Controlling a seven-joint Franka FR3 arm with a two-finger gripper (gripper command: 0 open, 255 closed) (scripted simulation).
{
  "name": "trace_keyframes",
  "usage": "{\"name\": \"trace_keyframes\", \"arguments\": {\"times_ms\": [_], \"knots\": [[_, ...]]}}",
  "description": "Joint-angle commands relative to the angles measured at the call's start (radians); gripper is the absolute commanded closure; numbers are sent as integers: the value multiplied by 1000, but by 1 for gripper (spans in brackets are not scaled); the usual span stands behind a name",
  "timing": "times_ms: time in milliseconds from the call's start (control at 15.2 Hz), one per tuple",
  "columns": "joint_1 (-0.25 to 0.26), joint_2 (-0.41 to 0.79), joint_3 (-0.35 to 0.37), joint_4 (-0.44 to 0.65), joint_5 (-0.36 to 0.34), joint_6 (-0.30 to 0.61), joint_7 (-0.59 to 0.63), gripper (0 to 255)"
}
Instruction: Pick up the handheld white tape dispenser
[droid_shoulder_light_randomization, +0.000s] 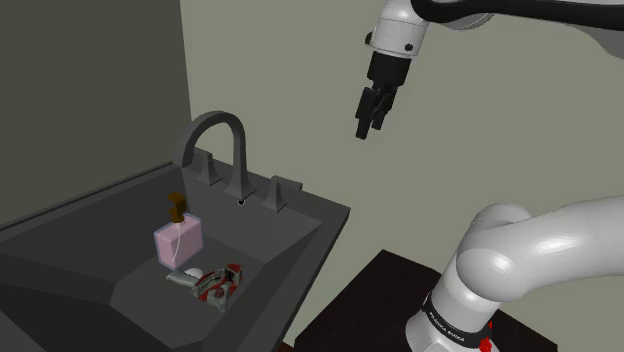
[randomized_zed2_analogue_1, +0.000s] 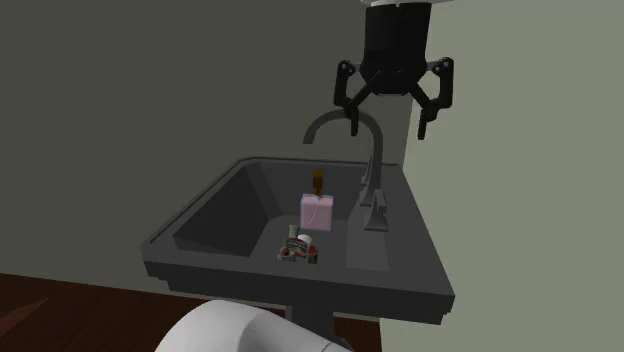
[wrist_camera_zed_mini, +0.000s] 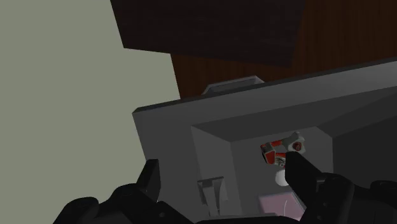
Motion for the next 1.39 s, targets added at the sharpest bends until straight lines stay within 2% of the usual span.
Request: {"name": "trace_keyframes", "arguments": {"times_ms": [0,660,990,1320], "knots": [[0,0,0,0,0,0,0,0],[39,144,148,-157,71,298,127,0],[49,272,228,-187,87,455,195,0],[48,434,309,-183,73,608,277,0]]}}
